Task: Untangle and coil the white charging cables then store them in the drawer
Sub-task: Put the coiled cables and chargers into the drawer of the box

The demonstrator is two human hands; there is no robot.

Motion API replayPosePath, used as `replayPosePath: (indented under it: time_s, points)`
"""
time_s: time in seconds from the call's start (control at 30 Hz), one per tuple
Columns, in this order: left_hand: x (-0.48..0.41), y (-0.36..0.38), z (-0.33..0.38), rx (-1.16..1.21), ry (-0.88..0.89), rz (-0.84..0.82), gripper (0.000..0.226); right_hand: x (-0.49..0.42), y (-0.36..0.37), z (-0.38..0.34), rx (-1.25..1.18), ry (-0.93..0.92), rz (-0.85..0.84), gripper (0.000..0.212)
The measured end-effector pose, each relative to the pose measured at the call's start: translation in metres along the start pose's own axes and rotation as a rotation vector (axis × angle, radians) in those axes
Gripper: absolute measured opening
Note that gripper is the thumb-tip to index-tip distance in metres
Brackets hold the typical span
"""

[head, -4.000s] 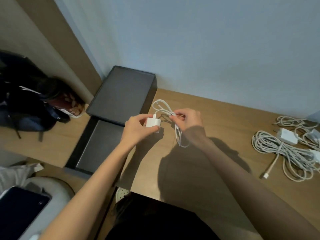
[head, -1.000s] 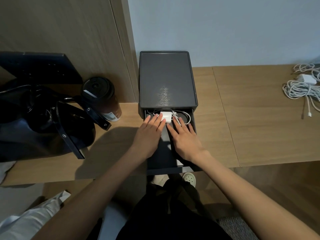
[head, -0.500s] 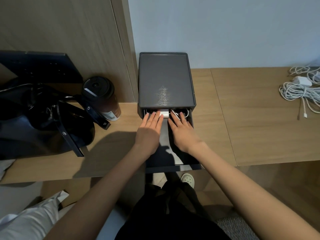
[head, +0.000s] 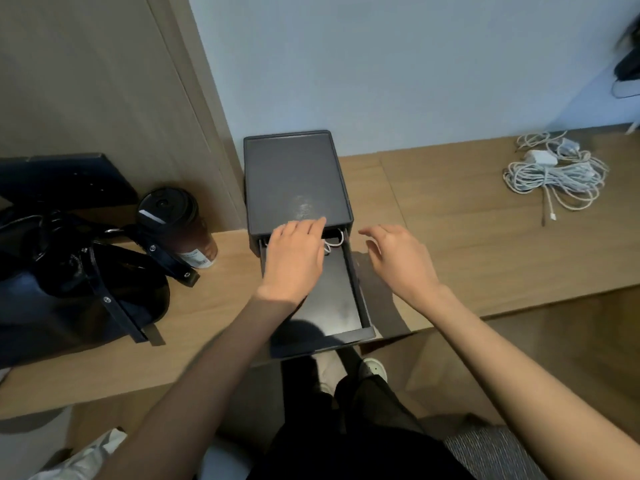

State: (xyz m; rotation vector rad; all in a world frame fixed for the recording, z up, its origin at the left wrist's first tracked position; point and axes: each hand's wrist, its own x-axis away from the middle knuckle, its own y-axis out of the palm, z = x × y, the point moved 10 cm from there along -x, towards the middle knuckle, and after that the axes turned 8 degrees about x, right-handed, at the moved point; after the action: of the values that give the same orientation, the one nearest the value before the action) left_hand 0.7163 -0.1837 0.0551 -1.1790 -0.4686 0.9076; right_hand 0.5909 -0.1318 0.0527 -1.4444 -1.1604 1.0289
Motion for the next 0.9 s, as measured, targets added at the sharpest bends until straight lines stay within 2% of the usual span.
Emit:
replayPosePath:
  time_s: [0.13, 0.4, 0.6, 0.8, 0.9]
  points:
    - [-0.029, -0.004, 0.041, 0.058, 0.073, 0.003, 0.039, -0.001, -0.017, 0.048, -0.063, 0.11, 0.046, 0.03]
    - [-0.094, 0.029, 0.12, 0.048, 0.167, -0.113, 0.043, -0.011, -0.046, 0.144, -0.103, 0.202, 0.151, 0.037]
    - [-0.152, 0.078, 0.186, 0.059, 0.15, -0.149, 0.045, -0.026, -0.048, 0.247, -0.103, 0.234, 0.115, 0.035]
    - [-0.208, 0.128, 0.273, 0.094, 0.073, -0.176, 0.044, -0.039, -0.04, 0.363, -0.143, 0.238, -0.048, 0.037]
    - [-0.229, 0.149, 0.312, 0.107, 0.04, -0.187, 0.045, -0.036, -0.046, 0.403, -0.106, 0.161, -0.082, 0.038]
